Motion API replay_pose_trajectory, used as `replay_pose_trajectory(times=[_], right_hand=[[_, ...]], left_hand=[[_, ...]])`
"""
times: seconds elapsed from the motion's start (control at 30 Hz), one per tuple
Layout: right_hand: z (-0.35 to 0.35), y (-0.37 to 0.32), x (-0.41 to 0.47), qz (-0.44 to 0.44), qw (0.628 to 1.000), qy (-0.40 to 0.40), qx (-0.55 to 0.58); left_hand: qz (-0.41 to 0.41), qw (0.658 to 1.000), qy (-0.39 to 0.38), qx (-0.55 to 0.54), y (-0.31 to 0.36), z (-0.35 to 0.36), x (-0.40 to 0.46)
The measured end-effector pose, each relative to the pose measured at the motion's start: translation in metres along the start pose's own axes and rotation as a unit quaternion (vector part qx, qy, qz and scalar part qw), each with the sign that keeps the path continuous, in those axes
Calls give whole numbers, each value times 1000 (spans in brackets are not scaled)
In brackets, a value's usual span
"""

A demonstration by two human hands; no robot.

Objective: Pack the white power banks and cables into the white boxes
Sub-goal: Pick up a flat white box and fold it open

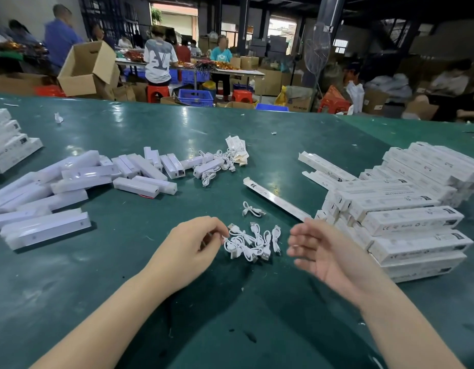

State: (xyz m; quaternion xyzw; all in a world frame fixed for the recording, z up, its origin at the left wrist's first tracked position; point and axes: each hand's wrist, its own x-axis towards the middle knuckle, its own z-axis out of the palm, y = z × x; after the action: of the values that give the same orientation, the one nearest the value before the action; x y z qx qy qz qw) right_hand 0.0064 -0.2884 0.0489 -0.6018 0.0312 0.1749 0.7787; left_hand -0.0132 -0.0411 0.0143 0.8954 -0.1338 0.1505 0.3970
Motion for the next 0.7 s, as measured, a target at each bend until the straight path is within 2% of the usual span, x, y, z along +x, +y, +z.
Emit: replay_pose_trajectory(times=[0.03,0.07,0.13,0.2,0.23,0.3,0.37,0.43,0.47,0.53,0.6,0.63,0.67,0.7], right_hand=[[6,1,8,-53,992,20,-109],[11,2,18,-114,965,53,-230],[16,6,43,-208,853,113,-465],[15,9,69,-220,738,135,-624],[15,10,80,-196,695,140,-677],[17,8,93,-132,636,156,-744],[19,7,100,-121,595,177,-775],[20,8,101,-142,574,200,-781],[20,8,100,-156,583,211,-769],[20,7,94,-207,644,232,-698],[27,3,83,-274,755,223,-553],[33,1,78,-283,828,193,-445],[41,-2,70,-254,901,132,-326],[51,-2,63,-198,954,46,-221]], left_hand=[[-2,1000,-5,8,0,0,0],[-4,1000,-9,15,0,-1,0],[-6,1000,-15,26,0,-2,0],[-3,999,-19,29,0,-3,0],[-1,999,-21,32,1,-3,0],[4,999,-19,38,1,-4,-1],[7,999,-12,43,-1,-5,0],[6,999,-9,48,-1,-7,2],[6,999,-5,50,-1,-6,2],[-14,999,8,31,-2,-6,4],[-67,997,15,-47,-1,-5,5],[-97,990,19,-105,0,-4,7],[-123,978,22,-170,2,-3,8],[-143,960,20,-239,3,-3,11]])
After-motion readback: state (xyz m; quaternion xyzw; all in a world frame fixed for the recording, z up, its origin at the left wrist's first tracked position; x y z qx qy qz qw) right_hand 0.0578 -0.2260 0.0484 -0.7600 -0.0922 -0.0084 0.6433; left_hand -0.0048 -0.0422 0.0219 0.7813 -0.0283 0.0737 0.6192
